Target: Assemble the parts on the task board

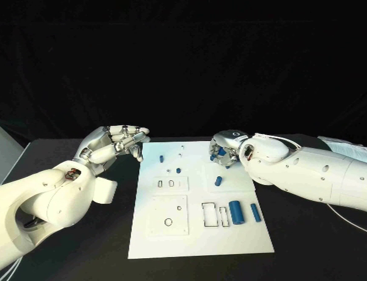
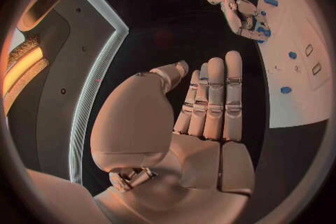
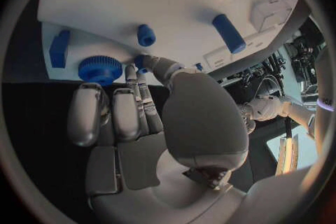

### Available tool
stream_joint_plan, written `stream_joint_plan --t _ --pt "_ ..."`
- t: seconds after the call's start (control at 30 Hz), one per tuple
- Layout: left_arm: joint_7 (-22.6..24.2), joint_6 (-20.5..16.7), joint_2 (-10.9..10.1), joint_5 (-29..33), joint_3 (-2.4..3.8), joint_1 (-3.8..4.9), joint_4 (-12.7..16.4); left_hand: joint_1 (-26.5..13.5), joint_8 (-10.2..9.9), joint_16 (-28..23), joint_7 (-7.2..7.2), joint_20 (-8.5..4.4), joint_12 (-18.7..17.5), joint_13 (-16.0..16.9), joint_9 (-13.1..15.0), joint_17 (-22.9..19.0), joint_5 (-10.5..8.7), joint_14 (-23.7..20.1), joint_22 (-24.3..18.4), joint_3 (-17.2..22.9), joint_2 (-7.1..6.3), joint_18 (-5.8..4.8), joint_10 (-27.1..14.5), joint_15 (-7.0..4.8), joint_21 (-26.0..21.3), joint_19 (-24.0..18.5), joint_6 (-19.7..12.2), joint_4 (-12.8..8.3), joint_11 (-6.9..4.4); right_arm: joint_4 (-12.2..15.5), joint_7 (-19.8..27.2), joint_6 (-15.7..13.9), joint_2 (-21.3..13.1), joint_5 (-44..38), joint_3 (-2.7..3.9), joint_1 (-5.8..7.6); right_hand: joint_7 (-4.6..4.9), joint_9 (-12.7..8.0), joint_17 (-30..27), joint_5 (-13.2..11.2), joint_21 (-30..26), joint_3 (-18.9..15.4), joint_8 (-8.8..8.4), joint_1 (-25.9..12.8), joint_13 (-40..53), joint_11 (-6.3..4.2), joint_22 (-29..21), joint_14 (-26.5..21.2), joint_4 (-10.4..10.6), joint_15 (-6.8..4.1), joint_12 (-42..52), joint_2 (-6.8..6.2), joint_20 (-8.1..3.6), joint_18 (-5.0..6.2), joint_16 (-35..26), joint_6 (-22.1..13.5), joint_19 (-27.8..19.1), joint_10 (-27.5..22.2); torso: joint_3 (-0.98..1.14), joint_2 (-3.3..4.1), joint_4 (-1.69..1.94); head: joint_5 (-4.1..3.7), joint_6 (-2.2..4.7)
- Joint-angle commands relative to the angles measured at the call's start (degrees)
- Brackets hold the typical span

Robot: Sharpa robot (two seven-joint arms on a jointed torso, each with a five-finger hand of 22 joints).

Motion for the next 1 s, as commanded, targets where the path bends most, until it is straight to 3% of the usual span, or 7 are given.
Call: stream_joint_plan --t 0.03,0.27,0.33,0.73,0.83,1.0 --pt "0.1 1.1 0.0 -0.3 0.07 0.01 0.2 -0.7 -0.4 0.2 0.03 0.06 -0.4 0.1 0.1 0.1 -0.01 -0.5 0.0 0.4 0.1 0.67 -0.1 -0.11 0.2 -0.5 -0.3 0.0 0.31 0.0 -0.2 1.3 0.1 -0.8 -0.09 -0.14 -0.12 0.3 0.1 0.2 0.7 0.5 0.49 0.2 0.3 -0.11 0.7 1.6 0.3 -0.24 0.3 0.72 -0.08 -0.79 0.5 0.8 0.6 1.1 0.06 0.39 0.01 0.02 0.12" --pt "0.1 1.2 0.0 -0.4 0.11 0.01 0.2 -0.7 -0.4 0.2 0.03 0.06 -0.4 0.1 0.1 0.1 -0.01 -0.5 0.0 0.4 0.1 0.67 -0.1 -0.11 0.2 -0.5 -0.3 0.0 0.31 0.3 -0.1 0.1 0.1 -0.8 -0.09 -0.15 -0.88 1.5 0.8 0.4 2.1 1.6 1.71 0.6 1.0 -0.86 2.6 1.7 0.4 -0.81 0.6 1.64 -0.53 -1.11 1.3 2.5 1.1 3.5 0.14 0.81 -0.03 0.08 0.43" --pt "0.0 1.3 -0.1 -0.5 0.11 0.01 0.2 -0.7 -0.4 0.2 0.03 0.06 -0.4 0.1 0.1 0.1 -0.01 -0.5 0.0 0.4 0.1 0.67 -0.1 -0.11 0.2 -0.5 -0.3 0.0 0.31 0.4 -0.1 -0.6 0.1 -0.8 -0.09 -0.15 -1.16 2.1 0.8 -1.0 2.5 2.2 2.17 0.9 1.4 -1.11 3.2 1.7 0.3 -1.09 0.6 2.0 -0.76 -1.2 1.5 2.9 1.2 4.3 0.17 0.98 0.0 -0.04 0.59" --pt "-0.3 1.7 -0.1 -0.5 0.13 0.01 -0.1 -0.7 -0.4 0.3 0.07 0.1 -0.4 0.1 0.1 0.1 -0.02 -0.5 0.2 0.5 0.16 0.68 -0.2 -0.08 0.4 -0.7 -0.4 0.0 0.35 2.9 -2.1 -9.7 -0.4 -1.2 0.01 -0.14 -1.57 3.4 1.0 -0.5 3.4 3.3 3.2 1.6 2.1 -1.68 4.6 1.7 -0.3 -1.5 0.7 2.62 -1.17 -1.42 2.0 3.8 1.5 5.9 0.17 1.41 -0.05 -0.07 1.55" --pt "-0.4 1.8 -0.2 -0.6 0.13 0.01 -0.2 -0.7 -0.4 0.3 0.07 0.1 -0.4 0.1 0.1 0.1 -0.02 -0.5 0.2 0.5 0.16 0.68 -0.2 -0.08 0.4 -0.7 -0.4 0.0 0.35 3.4 -3.3 -11.0 -0.3 -1.5 0.15 -0.08 -1.56 3.5 1.1 -0.5 3.4 3.3 3.24 1.5 2.1 -1.66 4.5 1.7 -0.3 -1.5 0.7 2.58 -1.19 -1.41 2.0 3.8 1.5 5.9 0.19 1.6 -0.05 -0.14 1.89" --pt "-0.5 1.9 -0.3 -0.8 0.13 0.01 -0.3 -0.7 -0.4 0.4 0.08 0.11 -0.5 0.1 0.1 0.1 -0.02 -0.5 0.3 0.5 0.18 0.68 -0.2 -0.08 0.5 -0.7 -0.4 0.0 0.36 3.3 -5.6 -12.6 0.9 -2.1 0.37 0.04 -1.54 3.6 1.1 -0.5 3.4 3.3 3.28 1.4 2.1 -1.64 4.6 1.7 -0.2 -1.49 0.6 2.56 -1.2 -1.42 2.0 3.8 1.5 5.8 0.05 1.56 -0.11 -0.08 2.13"
